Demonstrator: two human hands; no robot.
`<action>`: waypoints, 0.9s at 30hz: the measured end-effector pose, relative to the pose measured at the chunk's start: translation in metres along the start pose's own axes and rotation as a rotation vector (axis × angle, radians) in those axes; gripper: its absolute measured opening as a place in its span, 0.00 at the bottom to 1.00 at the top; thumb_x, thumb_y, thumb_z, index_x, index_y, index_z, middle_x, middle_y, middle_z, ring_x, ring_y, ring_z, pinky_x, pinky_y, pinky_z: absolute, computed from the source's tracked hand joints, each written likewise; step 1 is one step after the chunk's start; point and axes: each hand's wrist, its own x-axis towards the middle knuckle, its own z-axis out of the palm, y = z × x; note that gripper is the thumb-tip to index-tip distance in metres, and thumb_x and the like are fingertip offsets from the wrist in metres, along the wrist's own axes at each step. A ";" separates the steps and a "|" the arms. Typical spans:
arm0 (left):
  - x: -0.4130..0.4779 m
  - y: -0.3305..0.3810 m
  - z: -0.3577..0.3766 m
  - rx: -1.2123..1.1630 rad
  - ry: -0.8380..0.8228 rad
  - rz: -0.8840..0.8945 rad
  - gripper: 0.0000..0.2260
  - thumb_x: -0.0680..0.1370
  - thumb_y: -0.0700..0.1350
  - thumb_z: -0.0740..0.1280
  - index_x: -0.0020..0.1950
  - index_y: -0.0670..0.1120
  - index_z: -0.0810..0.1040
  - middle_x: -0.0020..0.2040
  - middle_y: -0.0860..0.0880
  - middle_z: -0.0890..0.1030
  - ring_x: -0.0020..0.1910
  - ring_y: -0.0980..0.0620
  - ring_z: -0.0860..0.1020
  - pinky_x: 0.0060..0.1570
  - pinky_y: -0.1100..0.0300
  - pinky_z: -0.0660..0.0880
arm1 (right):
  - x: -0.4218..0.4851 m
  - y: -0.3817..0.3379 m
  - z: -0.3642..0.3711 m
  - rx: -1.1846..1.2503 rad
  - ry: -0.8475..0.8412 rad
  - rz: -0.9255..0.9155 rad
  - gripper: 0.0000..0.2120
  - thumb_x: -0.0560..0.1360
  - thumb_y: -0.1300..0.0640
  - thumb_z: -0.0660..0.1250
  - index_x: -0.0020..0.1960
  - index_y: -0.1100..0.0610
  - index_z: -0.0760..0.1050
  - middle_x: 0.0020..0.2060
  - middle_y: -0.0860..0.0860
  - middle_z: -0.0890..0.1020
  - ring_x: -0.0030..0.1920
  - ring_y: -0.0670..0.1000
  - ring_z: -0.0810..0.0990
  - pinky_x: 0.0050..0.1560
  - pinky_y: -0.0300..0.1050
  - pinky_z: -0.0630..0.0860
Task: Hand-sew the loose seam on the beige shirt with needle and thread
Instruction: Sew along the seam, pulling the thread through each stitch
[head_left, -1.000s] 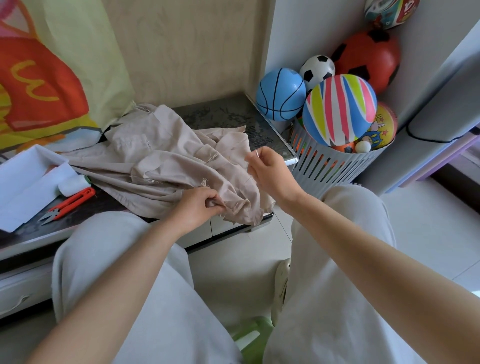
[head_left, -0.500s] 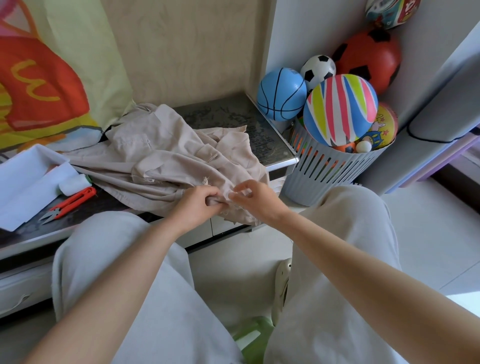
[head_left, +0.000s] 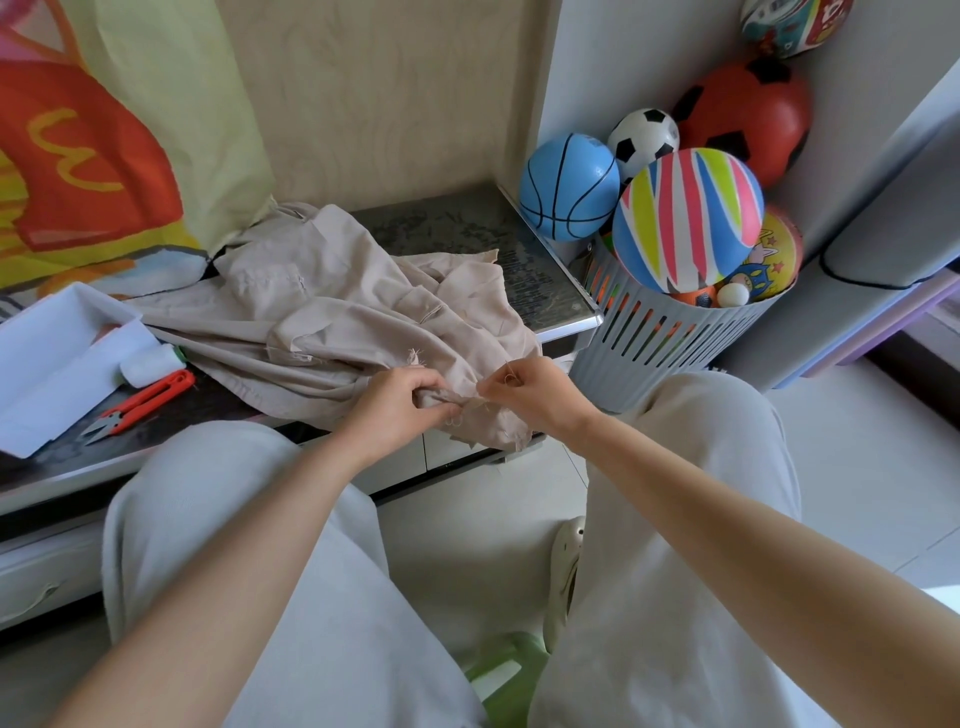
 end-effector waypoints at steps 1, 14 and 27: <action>0.000 0.000 0.000 0.005 0.002 0.007 0.05 0.71 0.41 0.74 0.38 0.48 0.80 0.30 0.55 0.73 0.27 0.61 0.67 0.32 0.62 0.68 | -0.001 -0.001 -0.002 -0.005 -0.003 -0.003 0.15 0.76 0.57 0.66 0.42 0.70 0.77 0.37 0.61 0.79 0.34 0.48 0.70 0.33 0.38 0.66; 0.000 -0.004 0.003 0.054 -0.010 0.007 0.03 0.70 0.41 0.75 0.41 0.46 0.82 0.33 0.55 0.73 0.29 0.62 0.69 0.35 0.61 0.69 | -0.003 -0.007 -0.015 0.177 0.150 -0.071 0.07 0.77 0.57 0.67 0.43 0.60 0.77 0.17 0.41 0.69 0.18 0.42 0.64 0.22 0.30 0.59; 0.000 -0.007 0.005 0.119 -0.061 -0.010 0.07 0.71 0.42 0.75 0.37 0.44 0.78 0.30 0.53 0.71 0.29 0.59 0.67 0.33 0.67 0.63 | -0.002 -0.021 -0.032 0.420 0.484 -0.209 0.06 0.76 0.58 0.67 0.41 0.57 0.77 0.28 0.44 0.74 0.26 0.38 0.69 0.30 0.31 0.67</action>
